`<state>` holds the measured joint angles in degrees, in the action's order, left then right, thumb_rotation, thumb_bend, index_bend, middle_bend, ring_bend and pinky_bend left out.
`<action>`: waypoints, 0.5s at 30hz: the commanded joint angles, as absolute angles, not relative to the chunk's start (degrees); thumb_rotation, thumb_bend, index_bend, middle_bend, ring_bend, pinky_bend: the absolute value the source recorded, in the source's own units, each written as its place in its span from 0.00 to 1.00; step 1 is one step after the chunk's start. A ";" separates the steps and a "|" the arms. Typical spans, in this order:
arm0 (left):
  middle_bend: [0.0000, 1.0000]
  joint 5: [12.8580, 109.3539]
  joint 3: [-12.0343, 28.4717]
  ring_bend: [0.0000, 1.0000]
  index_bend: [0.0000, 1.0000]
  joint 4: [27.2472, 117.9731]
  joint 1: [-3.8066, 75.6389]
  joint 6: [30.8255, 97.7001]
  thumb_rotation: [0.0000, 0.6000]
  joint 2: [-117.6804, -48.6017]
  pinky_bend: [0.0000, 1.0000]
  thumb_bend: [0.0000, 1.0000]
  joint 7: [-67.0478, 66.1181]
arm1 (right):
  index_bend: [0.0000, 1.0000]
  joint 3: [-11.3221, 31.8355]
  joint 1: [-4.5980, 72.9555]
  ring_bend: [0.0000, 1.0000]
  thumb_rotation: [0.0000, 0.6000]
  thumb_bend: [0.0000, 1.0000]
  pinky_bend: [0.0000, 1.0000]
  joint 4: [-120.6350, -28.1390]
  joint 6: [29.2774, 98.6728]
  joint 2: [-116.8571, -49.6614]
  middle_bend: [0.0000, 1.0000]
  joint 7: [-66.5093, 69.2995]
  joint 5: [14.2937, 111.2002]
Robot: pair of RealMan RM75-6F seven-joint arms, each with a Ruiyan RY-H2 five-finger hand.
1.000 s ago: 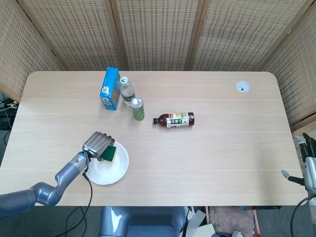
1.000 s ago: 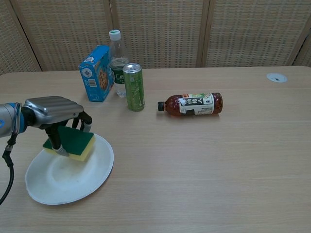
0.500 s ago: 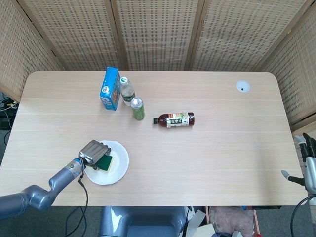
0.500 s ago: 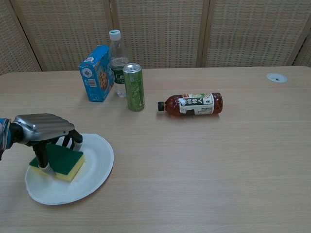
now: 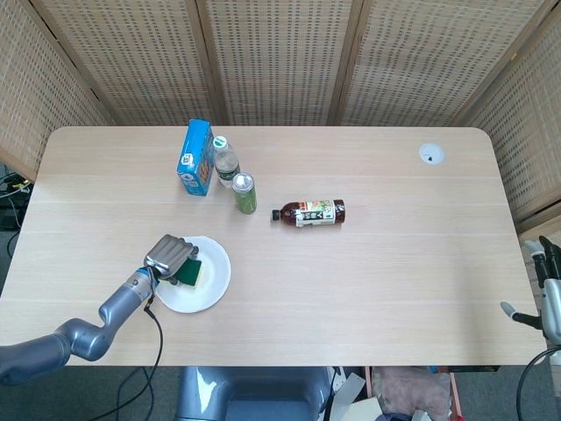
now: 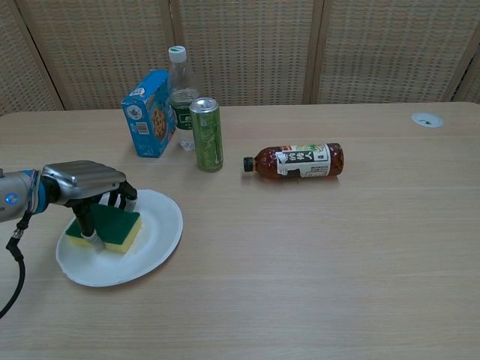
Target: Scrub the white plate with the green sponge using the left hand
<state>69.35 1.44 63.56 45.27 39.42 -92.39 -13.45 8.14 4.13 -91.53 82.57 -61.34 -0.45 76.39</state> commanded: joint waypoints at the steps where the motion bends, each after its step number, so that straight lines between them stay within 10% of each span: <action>1: 0.43 68.60 2.60 0.40 0.52 61.61 45.90 39.37 1.00 -93.84 0.47 0.13 -13.30 | 0.06 8.16 4.08 0.00 1.00 0.00 0.00 -91.57 82.68 -61.29 0.00 -0.36 76.42; 15: 0.43 70.36 1.78 0.40 0.52 64.68 45.28 37.98 1.00 -92.68 0.47 0.14 -9.75 | 0.06 8.05 4.17 0.00 1.00 0.00 0.00 -91.58 82.54 -61.36 0.00 -0.57 76.57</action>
<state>69.68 2.05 63.56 45.41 38.13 -93.30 -10.57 8.06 4.16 -91.57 82.55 -61.33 -0.53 76.55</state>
